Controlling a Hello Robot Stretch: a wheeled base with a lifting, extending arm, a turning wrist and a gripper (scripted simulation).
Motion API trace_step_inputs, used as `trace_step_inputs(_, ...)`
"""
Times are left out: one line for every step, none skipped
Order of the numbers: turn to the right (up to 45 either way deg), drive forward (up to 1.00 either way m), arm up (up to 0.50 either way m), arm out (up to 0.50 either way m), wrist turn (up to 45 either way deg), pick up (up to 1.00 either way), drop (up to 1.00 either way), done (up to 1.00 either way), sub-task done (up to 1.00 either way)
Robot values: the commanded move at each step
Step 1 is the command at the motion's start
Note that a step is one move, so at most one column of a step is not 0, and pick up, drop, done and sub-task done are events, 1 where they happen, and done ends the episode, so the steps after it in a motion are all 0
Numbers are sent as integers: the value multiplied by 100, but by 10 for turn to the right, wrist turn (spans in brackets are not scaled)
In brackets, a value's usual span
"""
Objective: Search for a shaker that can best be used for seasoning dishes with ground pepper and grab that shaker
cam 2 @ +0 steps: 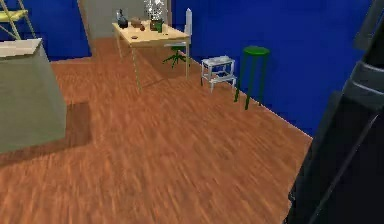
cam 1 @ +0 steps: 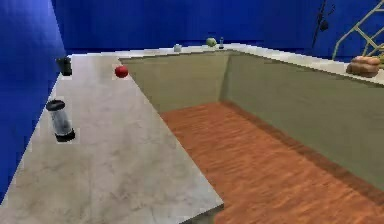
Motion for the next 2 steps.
trace_step_inputs(450, 0, 0, 0, 0, 0, 0, 0, 0)
trace_step_inputs(210, 0, 0, 0, 0, 0, 0, 0, 0)
